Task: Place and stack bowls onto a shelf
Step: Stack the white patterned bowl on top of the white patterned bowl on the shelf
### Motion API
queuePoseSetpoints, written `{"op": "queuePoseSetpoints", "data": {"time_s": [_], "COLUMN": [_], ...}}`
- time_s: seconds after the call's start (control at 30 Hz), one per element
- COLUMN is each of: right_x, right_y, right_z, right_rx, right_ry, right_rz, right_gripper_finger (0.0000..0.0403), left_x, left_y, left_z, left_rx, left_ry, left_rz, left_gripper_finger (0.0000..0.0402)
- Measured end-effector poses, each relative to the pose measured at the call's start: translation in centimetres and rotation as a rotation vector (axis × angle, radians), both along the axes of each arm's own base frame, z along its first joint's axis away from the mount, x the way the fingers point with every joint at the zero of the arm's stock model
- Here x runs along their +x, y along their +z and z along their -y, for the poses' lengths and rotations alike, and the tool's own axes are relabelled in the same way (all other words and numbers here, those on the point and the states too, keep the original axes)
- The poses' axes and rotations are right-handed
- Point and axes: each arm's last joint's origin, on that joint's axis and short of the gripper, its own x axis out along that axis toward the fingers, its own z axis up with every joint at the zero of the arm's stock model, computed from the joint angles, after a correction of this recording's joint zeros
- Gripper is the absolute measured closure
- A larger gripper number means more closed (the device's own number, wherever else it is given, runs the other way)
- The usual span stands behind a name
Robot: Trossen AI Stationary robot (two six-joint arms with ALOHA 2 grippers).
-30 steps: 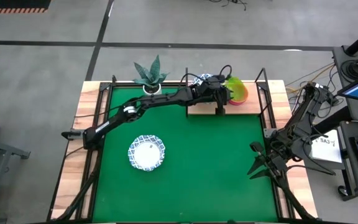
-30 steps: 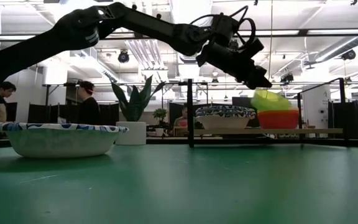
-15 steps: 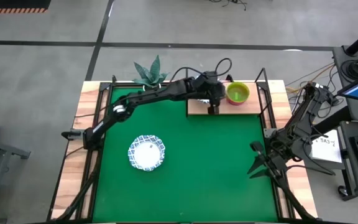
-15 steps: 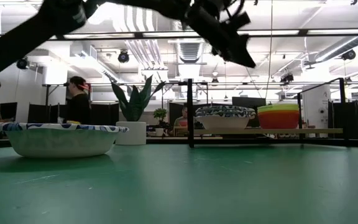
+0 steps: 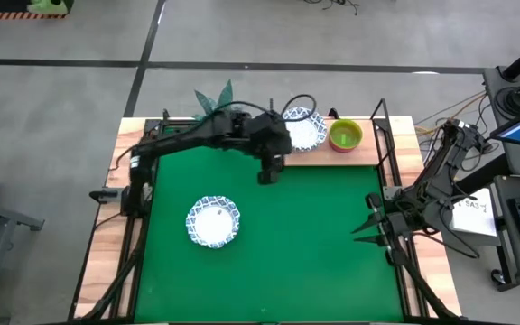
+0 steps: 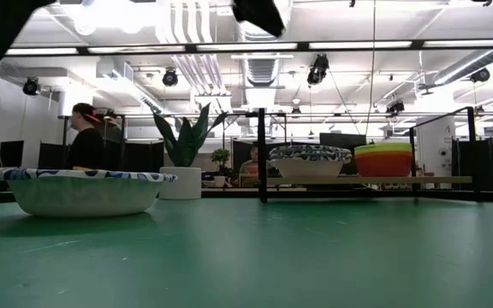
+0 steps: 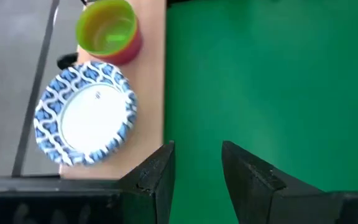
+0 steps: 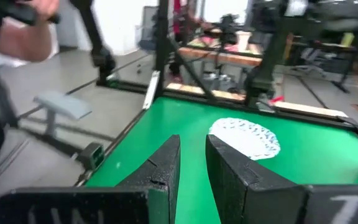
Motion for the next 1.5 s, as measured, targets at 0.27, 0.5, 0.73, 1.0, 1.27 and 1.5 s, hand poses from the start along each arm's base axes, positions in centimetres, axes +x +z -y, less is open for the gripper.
{"op": "queuePoseSetpoints", "data": {"time_s": [0.27, 0.5, 0.73, 1.0, 1.27, 1.5], "right_x": [0.7, 2.2, 4.7, 8.5, 14.0, 19.7], "right_y": [0.0, -0.1, 0.5, 2.1, 3.6, 4.0], "right_z": [-0.1, 0.3, 0.2, 0.0, 1.1, 2.4], "right_rx": [0.026, 0.087, 0.106, 0.072, 0.049, 0.024], "right_ry": [-0.077, -0.175, -0.249, -0.258, -0.244, -0.232], "right_rz": [0.007, -0.017, -0.054, -0.111, -0.234, -0.405], "right_gripper_finger": [0.0337, 0.0337, 0.0337, 0.0337, 0.0337, 0.0337], "left_x": [-4.1, -7.7, -12.6, -17.3, -21.0, -23.7], "left_y": [-0.6, -3.3, -4.7, -5.3, -7.0, -7.9], "left_z": [3.2, 5.3, 5.9, 6.1, 5.9, 5.7], "left_rx": [-0.042, -0.091, -0.081, -0.113, -0.085, -0.058], "left_ry": [-0.022, -0.025, 0.061, 0.068, 0.030, 0.012], "left_rz": [-0.003, 0.151, 0.294, 0.561, 0.728, 0.804], "left_gripper_finger": [0.0287, 0.0287, 0.0287, 0.0287, 0.0287, 0.0287]}}
